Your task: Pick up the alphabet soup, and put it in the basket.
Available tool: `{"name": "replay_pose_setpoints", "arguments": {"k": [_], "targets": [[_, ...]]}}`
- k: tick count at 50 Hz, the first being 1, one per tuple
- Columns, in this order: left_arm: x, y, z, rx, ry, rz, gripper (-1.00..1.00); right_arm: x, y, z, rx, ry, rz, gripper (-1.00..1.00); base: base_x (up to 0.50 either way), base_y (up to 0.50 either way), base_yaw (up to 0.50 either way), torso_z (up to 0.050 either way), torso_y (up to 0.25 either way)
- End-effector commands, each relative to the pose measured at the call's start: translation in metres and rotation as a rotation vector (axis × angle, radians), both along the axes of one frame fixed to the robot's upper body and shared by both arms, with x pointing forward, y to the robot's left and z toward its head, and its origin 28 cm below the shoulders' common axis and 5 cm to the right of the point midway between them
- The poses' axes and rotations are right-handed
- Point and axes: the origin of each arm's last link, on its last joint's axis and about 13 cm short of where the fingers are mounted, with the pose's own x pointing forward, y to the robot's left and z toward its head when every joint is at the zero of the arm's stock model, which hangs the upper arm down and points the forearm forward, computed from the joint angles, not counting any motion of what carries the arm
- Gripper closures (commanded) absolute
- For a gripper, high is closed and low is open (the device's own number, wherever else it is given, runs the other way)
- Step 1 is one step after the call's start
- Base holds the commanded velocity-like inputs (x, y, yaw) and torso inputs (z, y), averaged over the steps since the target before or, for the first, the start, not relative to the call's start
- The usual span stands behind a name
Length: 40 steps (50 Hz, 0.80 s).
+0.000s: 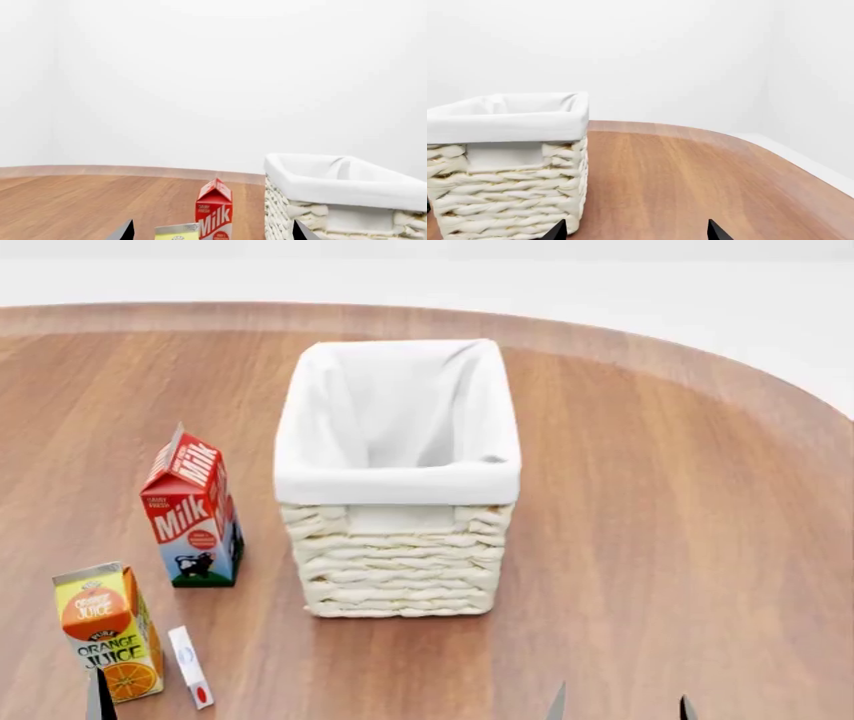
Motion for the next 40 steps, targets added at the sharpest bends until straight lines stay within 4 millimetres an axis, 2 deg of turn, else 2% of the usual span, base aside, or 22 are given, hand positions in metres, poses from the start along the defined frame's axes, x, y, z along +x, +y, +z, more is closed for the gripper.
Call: {"name": "replay_pose_setpoints", "arguments": {"k": [1,40], "targets": [[-0.0012,-0.0006,0.0012,0.000,0.000,0.000,-1.00,0.0002,0.0007,-0.0006,-0.005,0.002,0.007,-1.00,0.11,-0.05,0.00,0.000,0.000],[-0.0014,-0.0003,0.0011,0.000,-0.003,0.000,-1.00,0.0005,0.0003,-0.0007,-0.005,-0.002,0.007,-1.00,0.18,-0.02,0.00,0.000,0.000]]}}
